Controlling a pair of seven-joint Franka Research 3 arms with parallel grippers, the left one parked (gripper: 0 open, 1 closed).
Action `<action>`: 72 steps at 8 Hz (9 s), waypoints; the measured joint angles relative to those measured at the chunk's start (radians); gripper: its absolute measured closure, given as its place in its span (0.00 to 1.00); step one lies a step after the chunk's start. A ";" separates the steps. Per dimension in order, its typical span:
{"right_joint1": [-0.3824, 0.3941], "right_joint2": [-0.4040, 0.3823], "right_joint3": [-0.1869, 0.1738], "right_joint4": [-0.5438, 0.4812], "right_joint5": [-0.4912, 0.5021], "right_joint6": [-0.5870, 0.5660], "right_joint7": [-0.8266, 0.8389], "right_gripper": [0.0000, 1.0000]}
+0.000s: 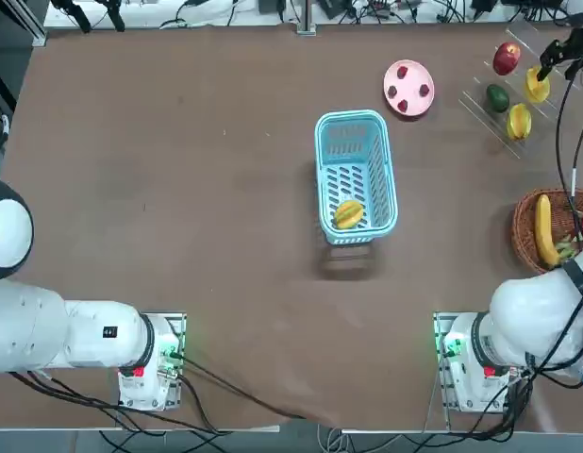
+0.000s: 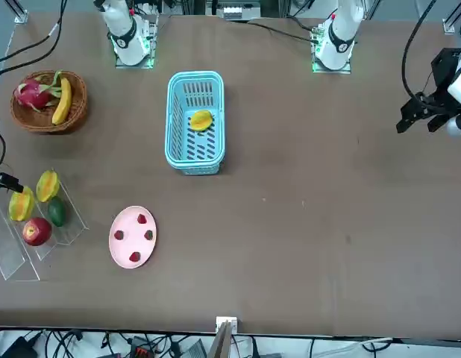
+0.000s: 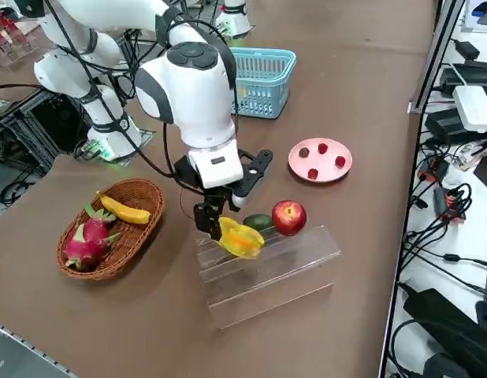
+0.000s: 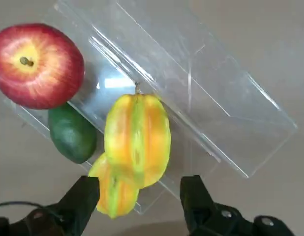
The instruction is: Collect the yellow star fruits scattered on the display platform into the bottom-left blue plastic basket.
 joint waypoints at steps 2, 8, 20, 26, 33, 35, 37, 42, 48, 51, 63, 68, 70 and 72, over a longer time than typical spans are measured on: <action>-0.002 0.027 0.000 0.001 0.029 0.042 0.000 0.00; -0.002 0.099 0.013 0.066 0.039 0.106 0.000 0.00; -0.007 0.090 0.022 0.081 0.057 0.013 -0.002 0.83; 0.078 0.017 0.032 0.141 0.056 -0.240 0.086 0.83; 0.659 -0.209 0.051 0.090 0.129 -0.584 0.953 0.83; 0.798 -0.225 0.051 0.040 0.183 -0.518 1.169 0.83; 0.914 -0.259 0.051 -0.084 0.196 -0.372 1.302 0.83; 0.981 -0.396 0.020 -0.328 0.194 -0.251 1.380 0.11; 0.453 -0.393 -0.018 -0.329 0.051 -0.295 0.727 0.01; 0.230 -0.313 -0.018 -0.271 -0.012 -0.214 0.382 0.01; 0.057 -0.149 -0.013 -0.239 -0.015 0.049 0.218 0.00; 0.006 -0.086 -0.013 -0.266 -0.015 0.054 0.225 0.00; 0.007 -0.082 -0.006 -0.266 -0.015 0.064 0.225 0.00; 0.007 -0.061 -0.003 -0.266 -0.015 0.106 0.225 0.00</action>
